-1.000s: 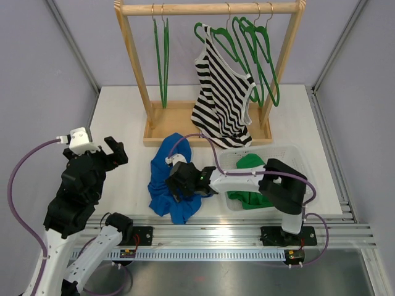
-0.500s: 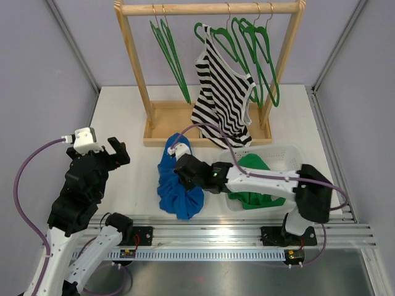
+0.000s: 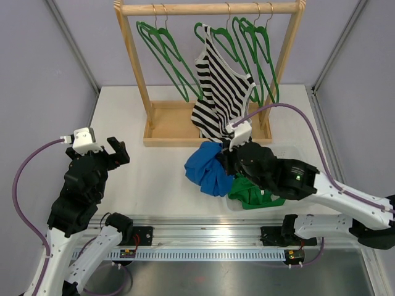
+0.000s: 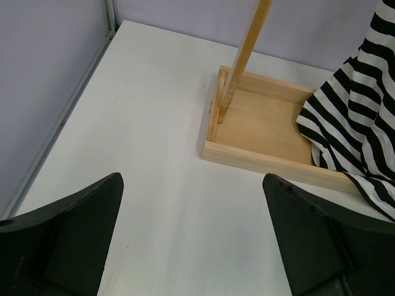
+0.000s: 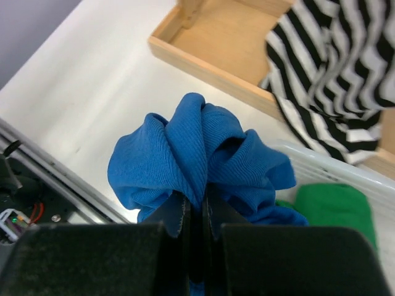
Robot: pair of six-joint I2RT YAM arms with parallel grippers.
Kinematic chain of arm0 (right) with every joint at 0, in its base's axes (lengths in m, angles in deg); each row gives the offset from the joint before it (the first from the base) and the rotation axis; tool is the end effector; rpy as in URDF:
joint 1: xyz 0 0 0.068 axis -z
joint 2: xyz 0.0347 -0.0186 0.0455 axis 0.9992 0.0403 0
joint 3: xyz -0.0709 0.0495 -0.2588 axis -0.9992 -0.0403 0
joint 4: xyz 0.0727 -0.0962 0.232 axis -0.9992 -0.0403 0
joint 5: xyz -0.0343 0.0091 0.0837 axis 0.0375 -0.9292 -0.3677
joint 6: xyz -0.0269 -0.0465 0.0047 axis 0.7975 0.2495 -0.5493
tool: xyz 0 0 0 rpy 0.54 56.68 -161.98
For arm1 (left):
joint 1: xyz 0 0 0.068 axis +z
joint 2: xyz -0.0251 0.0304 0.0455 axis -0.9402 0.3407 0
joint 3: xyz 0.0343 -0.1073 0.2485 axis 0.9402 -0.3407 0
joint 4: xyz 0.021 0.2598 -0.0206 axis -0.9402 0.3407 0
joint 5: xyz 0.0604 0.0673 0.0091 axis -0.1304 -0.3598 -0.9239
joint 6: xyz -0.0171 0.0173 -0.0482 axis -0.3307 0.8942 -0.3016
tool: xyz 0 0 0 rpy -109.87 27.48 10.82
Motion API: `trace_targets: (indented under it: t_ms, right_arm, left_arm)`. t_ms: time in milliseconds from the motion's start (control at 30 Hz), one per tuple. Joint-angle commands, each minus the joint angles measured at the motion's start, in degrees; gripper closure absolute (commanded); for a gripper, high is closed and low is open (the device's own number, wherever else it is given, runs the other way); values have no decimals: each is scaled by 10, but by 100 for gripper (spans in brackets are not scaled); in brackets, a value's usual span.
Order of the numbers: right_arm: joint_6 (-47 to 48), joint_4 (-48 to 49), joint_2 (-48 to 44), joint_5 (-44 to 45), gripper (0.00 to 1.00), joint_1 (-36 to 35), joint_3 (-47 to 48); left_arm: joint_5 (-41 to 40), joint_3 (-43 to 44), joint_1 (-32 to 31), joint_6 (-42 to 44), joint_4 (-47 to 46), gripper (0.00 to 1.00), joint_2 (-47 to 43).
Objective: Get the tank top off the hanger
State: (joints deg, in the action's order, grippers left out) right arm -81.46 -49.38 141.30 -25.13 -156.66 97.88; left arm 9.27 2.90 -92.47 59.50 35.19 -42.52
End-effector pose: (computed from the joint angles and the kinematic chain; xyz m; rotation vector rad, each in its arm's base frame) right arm 0.0972 0.2051 0.4052 -0.5500 1.8968 0.5026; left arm 0.0808 -0.0147 0.3786 -0.2566 1.7397 -0.0382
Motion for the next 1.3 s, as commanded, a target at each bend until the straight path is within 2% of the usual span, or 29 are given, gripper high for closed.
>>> trace_targets:
  t_ms: [0, 200, 333, 567, 667, 733, 800, 867, 933, 1033, 1067, 1100, 1167, 1233, 1267]
  right_arm:
    - [-5, -79, -53, 97, 100, -3, 46]
    - [-52, -209, -104, 209, 100, -3, 79]
    - [-127, -339, -106, 302, 100, -2, 102]
    - [-280, -474, -84, 345, 100, 1, 61]
    - [-297, -439, -62, 310, 100, 19, 5]
    - [-265, -363, -52, 259, 100, 37, -31]
    - [-221, -300, -37, 215, 100, 87, -91]
    - [-204, -221, -27, 148, 100, 161, -147]
    - [-196, -162, -23, 88, 100, 201, -178]
    - [-199, -110, -13, 26, 91, 239, -222]
    - [-204, -108, -2, 18, 68, 244, -228]
    - [-216, -116, 4, 21, 55, 246, -227]
    - [-238, -145, 5, 38, 37, 247, -206]
    - [-242, -188, -23, 70, 30, 246, -175]
    - [-239, -200, -37, 79, 17, 246, -164]
  left_arm:
    - [-5, -5, 2, 1, -36, 1, -5]
    - [3, -5, 5, 0, -36, 1, -1]
    - [6, -3, 8, -1, -36, 1, 2]
    - [14, 7, 10, -13, -29, 1, 7]
    - [36, 37, 10, -29, -13, 1, 18]
    - [55, 59, 9, -38, 2, 1, 30]
    - [78, 85, 10, -47, 9, 1, 36]
    - [98, 99, 10, -52, 14, 1, 41]
    - [113, 119, 10, -58, 14, 1, 44]
    - [159, 165, 9, -69, 18, 1, 59]
    - [173, 176, 9, -74, 17, 1, 65]
    - [204, 202, 9, -78, 15, 1, 78]
    - [245, 225, 9, -87, 6, 1, 94]
    - [264, 257, 9, -95, 3, 1, 124]
    - [279, 266, 9, -102, 0, 1, 134]
